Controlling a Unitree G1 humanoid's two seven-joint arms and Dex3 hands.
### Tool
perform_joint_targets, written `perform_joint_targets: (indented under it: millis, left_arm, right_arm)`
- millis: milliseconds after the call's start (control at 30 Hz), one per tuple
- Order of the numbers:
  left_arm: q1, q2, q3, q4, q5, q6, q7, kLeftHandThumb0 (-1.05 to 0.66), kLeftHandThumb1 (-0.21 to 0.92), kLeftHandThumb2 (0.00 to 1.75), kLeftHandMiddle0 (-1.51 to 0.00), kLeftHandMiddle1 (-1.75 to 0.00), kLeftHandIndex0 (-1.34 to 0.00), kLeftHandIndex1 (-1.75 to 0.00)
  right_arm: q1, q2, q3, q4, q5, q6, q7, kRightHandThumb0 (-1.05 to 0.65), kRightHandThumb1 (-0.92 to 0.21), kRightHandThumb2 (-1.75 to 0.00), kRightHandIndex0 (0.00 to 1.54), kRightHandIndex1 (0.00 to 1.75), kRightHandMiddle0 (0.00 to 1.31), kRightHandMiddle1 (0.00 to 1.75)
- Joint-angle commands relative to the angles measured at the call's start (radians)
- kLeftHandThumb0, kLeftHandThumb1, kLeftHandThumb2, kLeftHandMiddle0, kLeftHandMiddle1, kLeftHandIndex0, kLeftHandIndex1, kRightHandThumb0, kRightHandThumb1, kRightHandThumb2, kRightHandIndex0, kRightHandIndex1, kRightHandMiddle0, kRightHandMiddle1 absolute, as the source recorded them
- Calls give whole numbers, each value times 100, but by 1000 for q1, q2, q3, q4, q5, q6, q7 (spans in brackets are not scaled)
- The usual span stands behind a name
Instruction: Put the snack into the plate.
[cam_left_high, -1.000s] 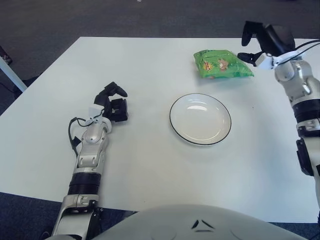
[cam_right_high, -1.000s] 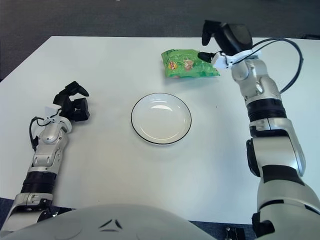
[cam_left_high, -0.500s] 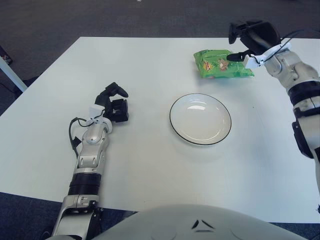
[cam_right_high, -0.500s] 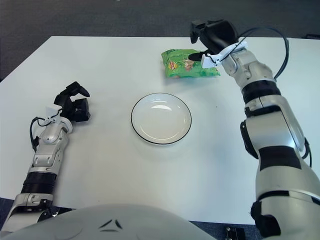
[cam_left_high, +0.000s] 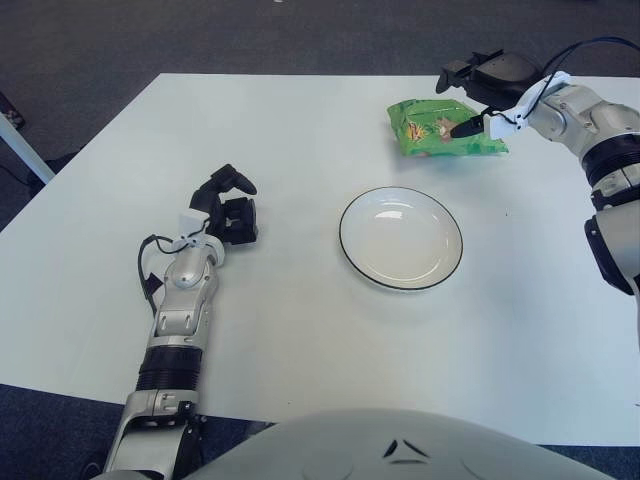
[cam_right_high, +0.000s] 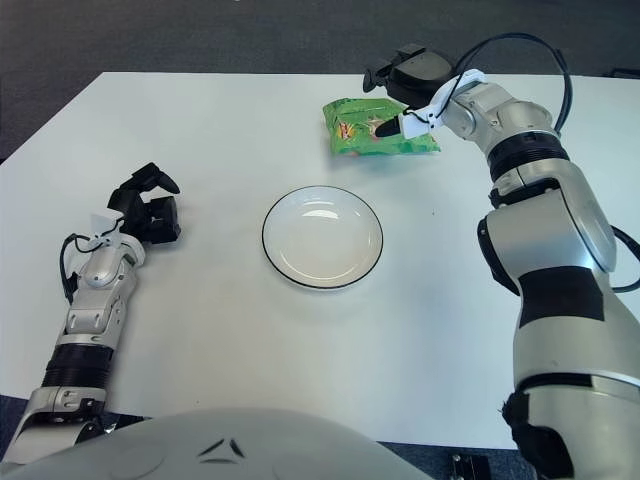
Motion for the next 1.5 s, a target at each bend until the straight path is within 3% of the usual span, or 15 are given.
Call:
perform_joint_targets:
  millis: [0, 267, 667, 800, 1133, 1467]
  left_arm:
    - [130, -92, -28, 74, -1, -2, 10, -50, 27, 137, -129, -175, -65, -175]
    - [141, -100, -33, 47, 4, 6, 27, -50, 27, 138, -128, -175, -65, -175]
    - [147, -97, -35, 45, 1, -2, 20, -50, 26, 138, -129, -175, -66, -175]
    - [151, -96, -36, 40, 3, -6, 19, -50, 26, 138, -129, -175, -66, -175]
    - [158, -93, -37, 33, 6, -13, 18, -50, 26, 138, -129, -175, -66, -175]
    - [165, -98, -40, 24, 11, -30, 27, -50, 26, 138, -129, -175, -66, -175]
  right_arm:
    - [-39, 36, 16, 9, -5, 14, 10, -104, -92, -64, 0, 1, 0, 37]
    - [-75, 115, 14, 69, 14, 117, 48, -105, -92, -74, 0, 0, 0, 26]
    - [-77, 155, -8, 86, 59, 186, 122, -105, -92, -88, 0, 0, 0, 20]
    - [-69, 196, -24, 104, 83, 259, 132, -105, -92, -93, 0, 0, 0, 18]
    - [-24, 228, -55, 120, 121, 325, 152, -105, -92, -98, 0, 0, 0, 21]
    - [12, 225, -64, 132, 136, 377, 164, -104, -92, -98, 0, 0, 0, 38]
